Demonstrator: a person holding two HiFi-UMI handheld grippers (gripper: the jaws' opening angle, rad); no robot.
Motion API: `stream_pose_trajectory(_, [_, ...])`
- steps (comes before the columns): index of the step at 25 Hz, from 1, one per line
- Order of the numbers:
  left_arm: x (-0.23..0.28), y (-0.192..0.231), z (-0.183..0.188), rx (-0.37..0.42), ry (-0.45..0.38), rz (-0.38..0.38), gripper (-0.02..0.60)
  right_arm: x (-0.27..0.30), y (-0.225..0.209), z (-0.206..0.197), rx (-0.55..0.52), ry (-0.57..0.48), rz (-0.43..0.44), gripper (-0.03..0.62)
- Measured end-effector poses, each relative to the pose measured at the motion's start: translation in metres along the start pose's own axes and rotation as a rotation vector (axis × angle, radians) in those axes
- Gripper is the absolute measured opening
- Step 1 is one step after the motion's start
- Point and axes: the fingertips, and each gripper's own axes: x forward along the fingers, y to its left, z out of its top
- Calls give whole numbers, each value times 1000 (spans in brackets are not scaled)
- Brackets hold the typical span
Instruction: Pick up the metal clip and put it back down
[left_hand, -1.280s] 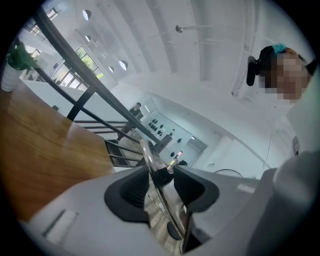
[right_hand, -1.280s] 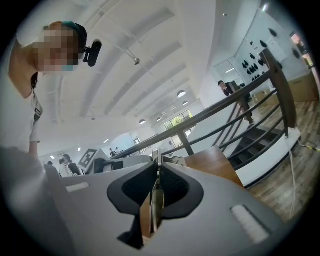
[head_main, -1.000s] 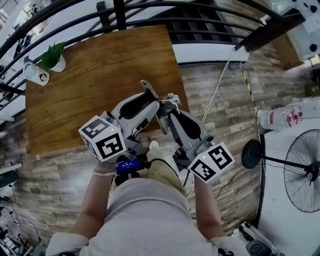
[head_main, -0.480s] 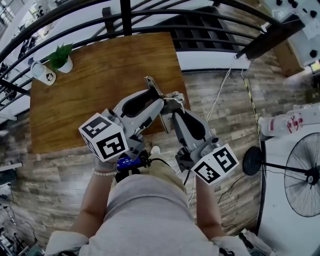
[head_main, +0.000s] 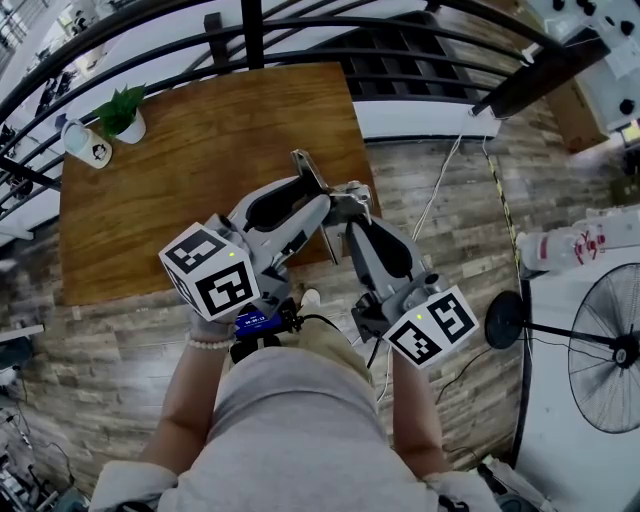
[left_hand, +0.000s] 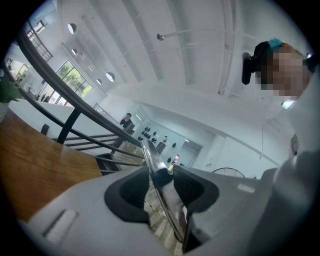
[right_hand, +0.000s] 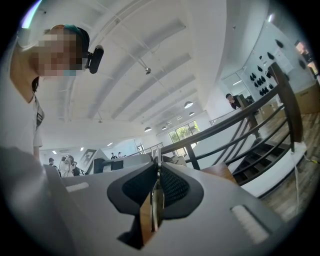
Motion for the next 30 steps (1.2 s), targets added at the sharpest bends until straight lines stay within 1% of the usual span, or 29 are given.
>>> stream_pose_trajectory(10, [7,12,-15,-14,36,3,150,2,-12,-13,20,31,-27,58])
stream_pose_trajectory(15, [12,20,-26,-38,43,16,150,2,-22,-23,36,56,-35,58])
stream_pose_trajectory(23, [28,40,-53,-85,102,52,150,4,-49,-45,89,109,-51,58])
stream_pose_trajectory(30, [42,64,-77,-129,145,69,150,9,-74,-67,130,156,-74,58])
